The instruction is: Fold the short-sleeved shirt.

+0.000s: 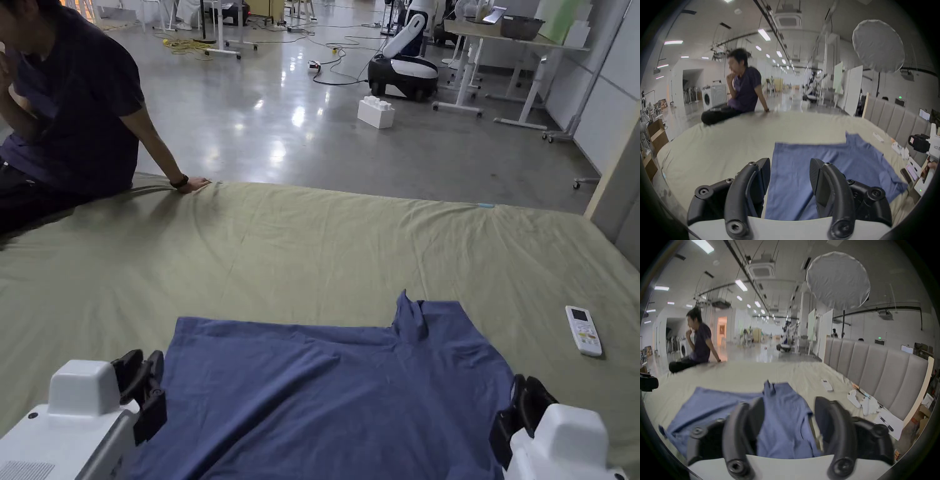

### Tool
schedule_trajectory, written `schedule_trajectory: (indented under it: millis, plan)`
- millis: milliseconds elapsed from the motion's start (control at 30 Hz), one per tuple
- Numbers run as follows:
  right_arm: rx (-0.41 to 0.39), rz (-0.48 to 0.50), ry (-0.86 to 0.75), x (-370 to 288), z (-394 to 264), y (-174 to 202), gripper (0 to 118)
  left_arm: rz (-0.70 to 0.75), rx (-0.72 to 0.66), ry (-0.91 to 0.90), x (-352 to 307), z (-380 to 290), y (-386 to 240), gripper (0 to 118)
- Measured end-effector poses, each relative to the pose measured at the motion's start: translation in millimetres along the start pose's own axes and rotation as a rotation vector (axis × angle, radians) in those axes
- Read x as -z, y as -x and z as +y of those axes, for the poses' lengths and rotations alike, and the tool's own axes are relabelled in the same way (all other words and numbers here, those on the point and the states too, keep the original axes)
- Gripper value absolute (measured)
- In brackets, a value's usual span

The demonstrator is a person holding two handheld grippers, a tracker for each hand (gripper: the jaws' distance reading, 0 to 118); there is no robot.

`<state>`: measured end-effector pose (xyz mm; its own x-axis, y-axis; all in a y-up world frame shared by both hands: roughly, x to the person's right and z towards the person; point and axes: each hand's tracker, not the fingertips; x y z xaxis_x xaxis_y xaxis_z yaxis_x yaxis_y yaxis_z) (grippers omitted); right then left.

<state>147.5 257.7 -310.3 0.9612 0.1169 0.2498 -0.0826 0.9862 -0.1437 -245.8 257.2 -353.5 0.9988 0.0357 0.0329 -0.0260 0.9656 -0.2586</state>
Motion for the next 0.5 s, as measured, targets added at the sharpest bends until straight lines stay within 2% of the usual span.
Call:
schedule_trajectory:
  millis: [33,67,100,167,200,367,500]
  plan:
    - [-0.005,0.01,-0.031,-0.1,4.0,-0.7,12,0.002,0.0,-0.009,-1.3,2.9,-2.2,28]
    - [0.023,0.028,-0.002,1.8,3.4,-1.7,9,-0.002,0.0,-0.016,-2.0,4.9,-2.3,18]
    - [0.058,0.029,0.016,3.0,3.8,-1.5,8,-0.009,-0.004,-0.024,-4.6,6.6,-3.1,13]
    - [-0.019,0.018,-0.032,3.4,9.7,0.5,3,-0.017,-0.007,-0.02,-8.1,9.2,-3.1,8]
    - [0.004,0.02,-0.007,4.7,8.0,-0.4,3,-0.031,-0.009,0.003,-8.1,9.3,0.6,8]
    - [-0.01,0.033,0.016,6.2,2.6,-2.5,1,-0.033,-0.033,0.155,-9.6,-2.8,24.1,2]
    - [-0.019,0.041,0.048,8.1,-5.7,-3.7,1,-0.033,-0.077,0.384,-7.8,-21.6,44.4,1]
